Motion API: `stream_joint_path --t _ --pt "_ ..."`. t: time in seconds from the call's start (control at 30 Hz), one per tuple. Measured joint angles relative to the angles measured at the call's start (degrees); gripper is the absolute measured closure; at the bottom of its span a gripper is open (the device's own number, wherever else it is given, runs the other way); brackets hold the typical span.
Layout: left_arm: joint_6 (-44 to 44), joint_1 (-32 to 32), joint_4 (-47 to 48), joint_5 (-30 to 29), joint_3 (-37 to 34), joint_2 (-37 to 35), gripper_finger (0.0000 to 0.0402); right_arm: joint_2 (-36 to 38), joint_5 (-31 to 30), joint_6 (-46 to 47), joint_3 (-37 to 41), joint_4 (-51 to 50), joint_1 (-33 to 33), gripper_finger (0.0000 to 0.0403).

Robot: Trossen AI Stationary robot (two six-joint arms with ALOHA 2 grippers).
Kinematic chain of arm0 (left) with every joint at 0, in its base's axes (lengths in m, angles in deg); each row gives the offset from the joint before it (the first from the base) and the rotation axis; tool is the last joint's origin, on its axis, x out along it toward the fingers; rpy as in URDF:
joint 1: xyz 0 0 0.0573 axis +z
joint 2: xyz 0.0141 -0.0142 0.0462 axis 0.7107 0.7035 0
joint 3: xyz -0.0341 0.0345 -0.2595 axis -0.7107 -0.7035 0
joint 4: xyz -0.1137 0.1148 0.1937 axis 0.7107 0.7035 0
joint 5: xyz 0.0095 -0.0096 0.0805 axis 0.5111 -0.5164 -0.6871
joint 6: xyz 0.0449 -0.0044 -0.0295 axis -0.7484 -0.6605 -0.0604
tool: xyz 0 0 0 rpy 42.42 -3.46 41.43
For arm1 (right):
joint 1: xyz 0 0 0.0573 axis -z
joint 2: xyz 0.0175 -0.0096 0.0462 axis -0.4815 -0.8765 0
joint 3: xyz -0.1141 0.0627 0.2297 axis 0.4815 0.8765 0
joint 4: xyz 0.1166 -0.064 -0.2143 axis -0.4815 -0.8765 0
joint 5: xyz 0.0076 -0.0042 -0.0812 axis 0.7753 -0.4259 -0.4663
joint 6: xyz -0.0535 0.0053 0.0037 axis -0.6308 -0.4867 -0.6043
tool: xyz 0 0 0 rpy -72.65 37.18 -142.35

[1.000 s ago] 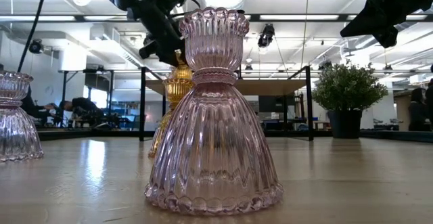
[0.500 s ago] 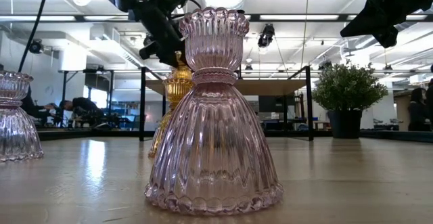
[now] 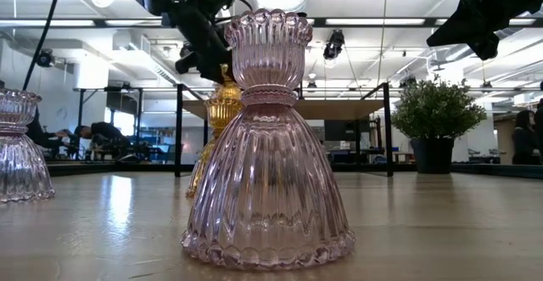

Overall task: Pick & Place candle stick holders
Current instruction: Put the top left orange glass candle holder on the shelf

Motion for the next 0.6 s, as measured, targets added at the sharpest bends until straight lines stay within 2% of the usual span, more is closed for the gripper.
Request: stream_joint_path --t 0.2,0.6 --pt "0.0 0.0 -0.2 -1.0 0.0 0.0 0.0213 0.0 0.0 0.0 0.0 0.0 0.0 0.0394" --pt "0.0 0.0 -1.7 0.2 0.0 0.0 0.021 0.0 0.0 0.0 0.0 0.0 0.0 0.0394"
